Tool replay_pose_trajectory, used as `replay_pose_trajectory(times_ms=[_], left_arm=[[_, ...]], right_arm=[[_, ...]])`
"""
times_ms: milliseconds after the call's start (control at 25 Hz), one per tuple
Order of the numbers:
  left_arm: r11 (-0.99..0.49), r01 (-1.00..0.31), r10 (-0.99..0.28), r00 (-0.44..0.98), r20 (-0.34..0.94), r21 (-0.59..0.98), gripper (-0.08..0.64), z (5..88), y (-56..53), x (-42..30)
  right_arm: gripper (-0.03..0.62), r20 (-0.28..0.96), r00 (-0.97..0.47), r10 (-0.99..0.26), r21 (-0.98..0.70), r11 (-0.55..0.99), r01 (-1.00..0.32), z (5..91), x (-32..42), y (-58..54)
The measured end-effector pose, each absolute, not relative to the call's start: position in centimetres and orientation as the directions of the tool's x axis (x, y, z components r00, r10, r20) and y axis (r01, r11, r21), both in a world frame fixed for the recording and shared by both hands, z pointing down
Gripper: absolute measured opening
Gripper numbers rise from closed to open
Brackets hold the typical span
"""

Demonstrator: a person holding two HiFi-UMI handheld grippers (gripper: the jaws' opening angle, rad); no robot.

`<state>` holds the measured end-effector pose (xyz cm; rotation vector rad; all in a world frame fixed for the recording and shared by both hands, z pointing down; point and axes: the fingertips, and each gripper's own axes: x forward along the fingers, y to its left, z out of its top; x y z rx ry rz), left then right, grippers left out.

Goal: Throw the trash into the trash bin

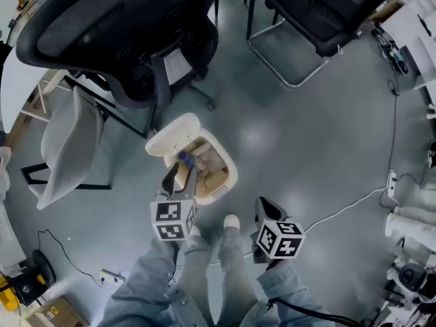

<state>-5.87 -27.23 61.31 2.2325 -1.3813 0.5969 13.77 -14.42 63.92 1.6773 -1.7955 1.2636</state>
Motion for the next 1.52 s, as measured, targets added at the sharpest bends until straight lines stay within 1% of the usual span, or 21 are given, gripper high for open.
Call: replay_pose_trajectory(times_ms=[80,280,480,800,960,1080,1280,1400,1520], left_arm=[[-0.358,-0.921,-0.734,0.379,0.563,0.154,0.130,58.3,-25.8,-7.0],[-0.294,-0.939,-0.776,0.343,0.529,0.178,0.048,49.6,-21.6,-9.6],[-0.279,-0.946,-0.822,0.323,0.469,0.162,0.017,41.6,-21.3,-10.9],[-0.251,-0.951,-0.870,0.302,0.390,0.178,0.009,31.4,-19.0,-13.4],[-0.220,-0.967,-0.899,0.253,0.357,0.131,0.009,28.6,-18.9,-15.5],[-0.186,-0.978,-0.915,0.209,0.344,0.097,0.009,28.1,-18.5,-17.4],[-0.128,-0.986,-0.918,0.160,0.362,0.111,0.009,28.8,-18.4,-19.5],[-0.126,-0.985,-0.919,0.160,0.360,0.116,0.009,28.8,-18.8,-19.6],[-0.142,-0.982,-0.916,0.177,0.361,0.121,0.009,28.9,-18.9,-19.0]], right_arm=[[0.005,0.759,-0.239,-0.606,-0.351,-0.072,-0.934,61.2,12.8,-14.7],[0.005,0.710,-0.281,-0.646,-0.370,-0.002,-0.929,53.3,11.1,-14.9],[0.005,0.637,-0.308,-0.707,-0.365,0.076,-0.928,44.3,10.6,-17.2],[0.003,0.539,-0.341,-0.770,-0.366,0.150,-0.918,35.1,9.2,-16.9],[0.003,0.512,-0.336,-0.791,-0.341,0.171,-0.924,32.7,9.8,-18.2],[0.003,0.520,-0.303,-0.799,-0.299,0.162,-0.940,32.6,11.3,-18.6],[0.003,0.542,-0.249,-0.802,-0.256,0.124,-0.959,33.1,13.4,-18.6],[0.003,0.538,-0.243,-0.807,-0.266,0.110,-0.958,32.9,13.9,-18.8],[0.003,0.549,-0.230,-0.803,-0.228,0.122,-0.966,32.6,14.1,-18.7]])
